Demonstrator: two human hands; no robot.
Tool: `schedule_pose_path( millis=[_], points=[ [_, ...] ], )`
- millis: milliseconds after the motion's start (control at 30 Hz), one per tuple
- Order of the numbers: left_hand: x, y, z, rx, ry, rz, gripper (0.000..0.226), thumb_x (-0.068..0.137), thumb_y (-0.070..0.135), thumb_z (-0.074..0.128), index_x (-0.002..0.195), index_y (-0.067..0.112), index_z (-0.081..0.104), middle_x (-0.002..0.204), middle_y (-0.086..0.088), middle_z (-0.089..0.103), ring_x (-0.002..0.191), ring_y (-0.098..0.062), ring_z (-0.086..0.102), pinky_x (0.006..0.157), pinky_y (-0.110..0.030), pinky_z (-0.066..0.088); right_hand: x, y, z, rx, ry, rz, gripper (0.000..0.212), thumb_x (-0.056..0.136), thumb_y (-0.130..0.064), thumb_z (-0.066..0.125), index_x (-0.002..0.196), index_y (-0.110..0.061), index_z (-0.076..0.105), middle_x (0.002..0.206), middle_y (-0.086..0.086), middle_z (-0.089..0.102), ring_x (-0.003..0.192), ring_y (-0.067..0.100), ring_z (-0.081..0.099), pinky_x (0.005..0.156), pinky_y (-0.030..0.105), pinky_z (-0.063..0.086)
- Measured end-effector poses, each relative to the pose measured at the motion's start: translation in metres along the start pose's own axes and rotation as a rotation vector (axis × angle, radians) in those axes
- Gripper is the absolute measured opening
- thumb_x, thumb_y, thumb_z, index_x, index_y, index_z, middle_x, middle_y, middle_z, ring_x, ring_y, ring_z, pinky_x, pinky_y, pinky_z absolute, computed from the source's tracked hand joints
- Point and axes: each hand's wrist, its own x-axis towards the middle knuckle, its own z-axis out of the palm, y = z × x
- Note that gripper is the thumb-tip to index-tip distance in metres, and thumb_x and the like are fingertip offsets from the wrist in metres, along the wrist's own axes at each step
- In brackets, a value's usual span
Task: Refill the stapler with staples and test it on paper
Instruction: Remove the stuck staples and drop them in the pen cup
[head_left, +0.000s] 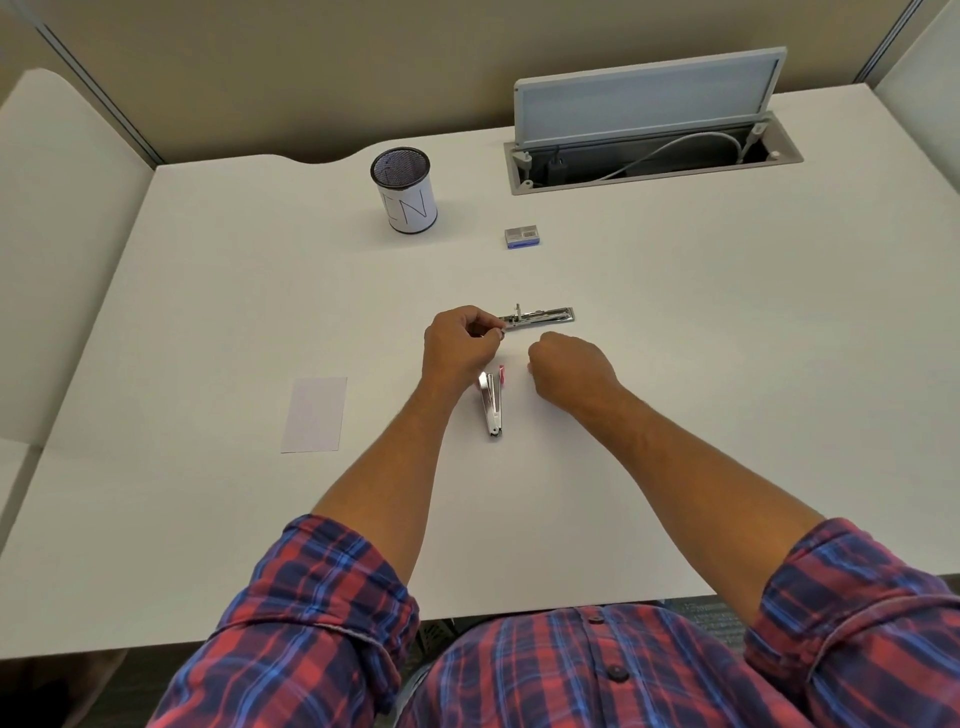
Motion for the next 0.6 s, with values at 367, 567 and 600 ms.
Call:
schedule_pose_path(
  millis=[367,567,600],
  points=[
    [0.002,0.000,-0.001,0.004,0.010,0.001,0.014,0.080,0.012,0.073,0.078,0.026,0.076,0.074,0.011,0.074,0.072,-0.006,0.068,0.069,-0.018,0.053,0.007,0.010,-0.004,0.110,-0.055,0.045,0.024,0.100,-0.023,0.050,0.111,-0.008,0.064,0.113,0.010,0.063,0.100,0.031,0.064,0.074,0.035,0.046],
    [0.001,-0.002,0.000,-0.006,0.010,0.002,0.014,0.079,0.013,0.073,0.076,0.026,0.076,0.074,0.010,0.074,0.073,-0.007,0.069,0.070,-0.020,0.054,0.012,0.003,-0.016,0.026,-0.166,0.011,0.021,0.095,-0.012,0.048,0.108,-0.005,0.062,0.113,0.012,0.062,0.101,0.032,0.064,0.071,0.033,0.043],
    [0.001,-0.002,0.000,-0.007,0.012,0.004,0.016,0.079,0.012,0.073,0.075,0.027,0.075,0.074,0.011,0.074,0.073,-0.007,0.069,0.069,-0.019,0.054,0.013,0.002,-0.018,0.021,-0.180,0.010,0.021,0.094,-0.012,0.049,0.108,-0.005,0.062,0.112,0.012,0.063,0.101,0.032,0.064,0.070,0.033,0.043]
  ],
)
